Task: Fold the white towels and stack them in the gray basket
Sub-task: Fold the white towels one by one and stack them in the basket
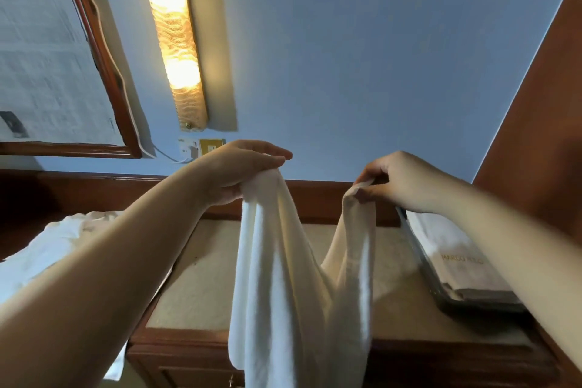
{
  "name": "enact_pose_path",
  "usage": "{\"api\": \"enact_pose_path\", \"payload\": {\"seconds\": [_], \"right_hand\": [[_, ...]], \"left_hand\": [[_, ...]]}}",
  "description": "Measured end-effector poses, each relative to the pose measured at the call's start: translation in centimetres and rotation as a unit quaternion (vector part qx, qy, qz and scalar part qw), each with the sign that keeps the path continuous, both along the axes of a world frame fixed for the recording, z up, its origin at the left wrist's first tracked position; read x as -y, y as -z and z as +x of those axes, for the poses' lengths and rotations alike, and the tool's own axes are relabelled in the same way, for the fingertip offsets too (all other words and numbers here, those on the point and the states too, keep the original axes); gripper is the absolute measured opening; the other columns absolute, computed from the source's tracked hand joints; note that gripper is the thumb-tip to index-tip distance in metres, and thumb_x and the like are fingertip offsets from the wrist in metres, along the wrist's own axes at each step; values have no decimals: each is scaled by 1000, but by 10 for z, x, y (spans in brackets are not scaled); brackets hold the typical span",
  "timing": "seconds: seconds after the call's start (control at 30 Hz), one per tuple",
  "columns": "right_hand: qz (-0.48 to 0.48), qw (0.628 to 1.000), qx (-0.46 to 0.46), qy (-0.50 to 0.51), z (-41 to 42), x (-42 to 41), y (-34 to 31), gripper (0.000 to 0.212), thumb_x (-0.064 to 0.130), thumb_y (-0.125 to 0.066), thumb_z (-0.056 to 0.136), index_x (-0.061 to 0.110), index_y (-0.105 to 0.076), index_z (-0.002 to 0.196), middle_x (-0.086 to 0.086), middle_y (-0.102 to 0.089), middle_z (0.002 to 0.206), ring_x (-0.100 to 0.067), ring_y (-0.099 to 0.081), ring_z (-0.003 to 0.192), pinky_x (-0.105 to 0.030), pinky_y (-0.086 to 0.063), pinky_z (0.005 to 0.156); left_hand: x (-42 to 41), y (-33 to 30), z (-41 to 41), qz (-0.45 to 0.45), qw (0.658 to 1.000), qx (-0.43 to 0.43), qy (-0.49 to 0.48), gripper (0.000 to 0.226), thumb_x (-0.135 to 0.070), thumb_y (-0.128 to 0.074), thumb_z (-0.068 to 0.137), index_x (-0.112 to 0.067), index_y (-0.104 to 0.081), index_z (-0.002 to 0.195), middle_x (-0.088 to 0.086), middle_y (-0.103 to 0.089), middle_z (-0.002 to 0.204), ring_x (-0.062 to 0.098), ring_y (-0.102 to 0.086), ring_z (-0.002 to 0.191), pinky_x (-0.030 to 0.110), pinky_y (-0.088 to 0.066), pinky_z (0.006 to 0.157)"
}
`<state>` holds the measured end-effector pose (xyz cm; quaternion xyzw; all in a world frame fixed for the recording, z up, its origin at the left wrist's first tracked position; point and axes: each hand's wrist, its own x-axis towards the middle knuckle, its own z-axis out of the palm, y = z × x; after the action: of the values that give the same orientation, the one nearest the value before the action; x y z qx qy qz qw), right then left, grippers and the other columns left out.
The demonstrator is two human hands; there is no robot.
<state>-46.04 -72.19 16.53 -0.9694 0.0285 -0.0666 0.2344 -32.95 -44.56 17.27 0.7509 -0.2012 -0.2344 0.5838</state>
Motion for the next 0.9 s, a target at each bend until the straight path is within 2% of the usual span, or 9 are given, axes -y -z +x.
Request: {"api": "enact_pose_path", "payload": {"seconds": [0.13,0.23,0.33,0.4,0.47,0.53,0.67,0.77,0.9], "right_hand": [[-51,995,73,-46,2,-8,10,37,72,-53,88,39,-68,91,11,-58,93,-4,-58,83,-28,-44,74],[21,995,74,-58,0,-20,17,39,76,-58,83,40,-71,87,11,-50,104,-6,-57,91,-27,-44,81],[121,989,30,-84,-4,-34,22,31,66,-69,84,37,-78,87,32,-49,136,7,-52,126,-30,-43,106],[211,970,11,-120,-8,-43,25,22,43,-75,92,23,-81,91,29,-52,144,9,-52,130,-30,-45,112],[273,950,-19,-149,-11,-50,25,20,26,-72,97,8,-80,96,18,-67,131,2,-64,118,-20,-51,100],[281,945,-36,-165,-12,-56,26,20,26,-69,100,9,-79,100,5,-76,110,-7,-70,101,-20,-54,88],[262,956,-20,-129,-10,-59,32,26,42,-73,96,18,-81,98,-13,-76,99,-35,-70,99,-49,-55,92],[214,972,15,-95,-7,-62,37,29,50,-74,92,21,-79,89,-6,-76,91,-21,-70,88,-43,-53,81],[174,974,100,-107,-5,-64,48,25,35,-73,96,20,-75,77,4,-72,86,-11,-67,85,-30,-50,82]], "left_hand": [[-2,2,-8,-29,999,25,37,25,-11,-62,104,-25,-76,119,17,-63,119,30,-65,96,34,-60,76],[0,2,-15,-27,995,54,74,31,-6,-57,105,-25,-71,126,19,-63,117,31,-64,99,36,-59,82],[3,0,-22,-35,986,96,133,34,-1,-55,104,-21,-67,128,19,-69,105,30,-64,94,37,-57,81],[5,-2,-27,-22,976,139,166,38,1,-53,101,-22,-65,128,22,-70,102,29,-64,88,41,-56,79],[7,-4,-31,0,965,184,185,42,1,-52,96,-26,-66,125,23,-71,101,27,-62,81,40,-53,72],[6,-5,-34,31,955,217,198,42,0,-54,95,-31,-65,123,17,-72,99,24,-62,79,32,-51,69],[1,1,-34,112,931,299,178,43,-5,-58,89,-38,-61,117,2,-72,88,15,-57,70,30,-47,64],[-4,18,-29,144,928,317,135,43,-4,-61,90,-37,-57,117,-6,-73,91,10,-66,77,27,-56,68],[-6,62,-26,160,930,323,76,40,-3,-63,83,-33,-60,110,-12,-68,91,4,-63,80,24,-53,66]]}}
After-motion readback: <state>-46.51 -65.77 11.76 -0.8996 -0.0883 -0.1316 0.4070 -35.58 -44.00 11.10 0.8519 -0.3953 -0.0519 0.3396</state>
